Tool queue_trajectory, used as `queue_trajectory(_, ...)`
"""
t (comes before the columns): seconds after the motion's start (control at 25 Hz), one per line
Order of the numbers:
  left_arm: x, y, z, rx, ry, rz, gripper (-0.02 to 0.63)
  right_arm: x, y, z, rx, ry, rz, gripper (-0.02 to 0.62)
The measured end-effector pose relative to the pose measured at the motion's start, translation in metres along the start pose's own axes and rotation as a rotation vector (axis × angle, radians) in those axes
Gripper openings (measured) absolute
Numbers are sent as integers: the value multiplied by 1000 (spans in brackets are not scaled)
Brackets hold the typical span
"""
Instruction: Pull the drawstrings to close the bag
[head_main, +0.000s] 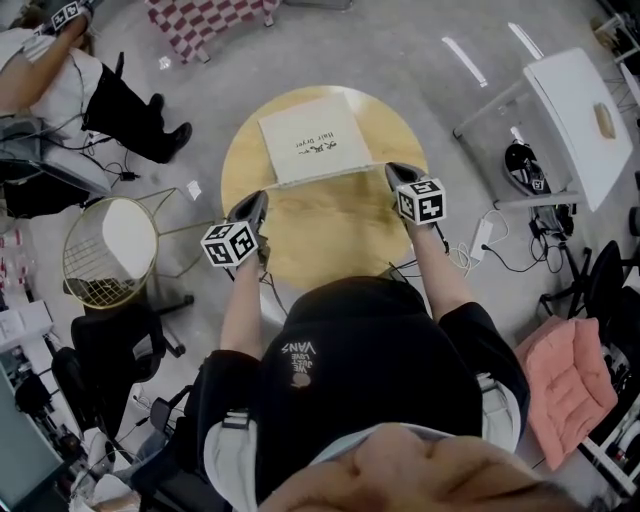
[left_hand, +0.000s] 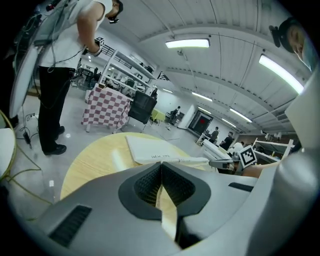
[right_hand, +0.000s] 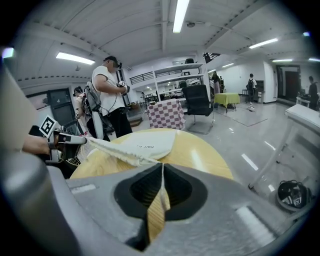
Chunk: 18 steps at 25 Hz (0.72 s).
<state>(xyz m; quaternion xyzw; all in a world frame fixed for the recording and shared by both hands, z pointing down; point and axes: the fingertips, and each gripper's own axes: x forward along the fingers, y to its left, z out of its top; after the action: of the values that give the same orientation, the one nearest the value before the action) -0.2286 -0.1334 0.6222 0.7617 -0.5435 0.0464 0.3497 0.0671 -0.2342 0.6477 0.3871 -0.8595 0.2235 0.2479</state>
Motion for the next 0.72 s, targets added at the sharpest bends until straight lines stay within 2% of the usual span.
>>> queue_trajectory(0.32,-16,9,6,-12,-33,16,14,-8,8,-3,63,-30,-42,3)
queue_trajectory(0.72,-28,22,11,-86,-86,33,14,-16,7,-8,110,-43,-97,3)
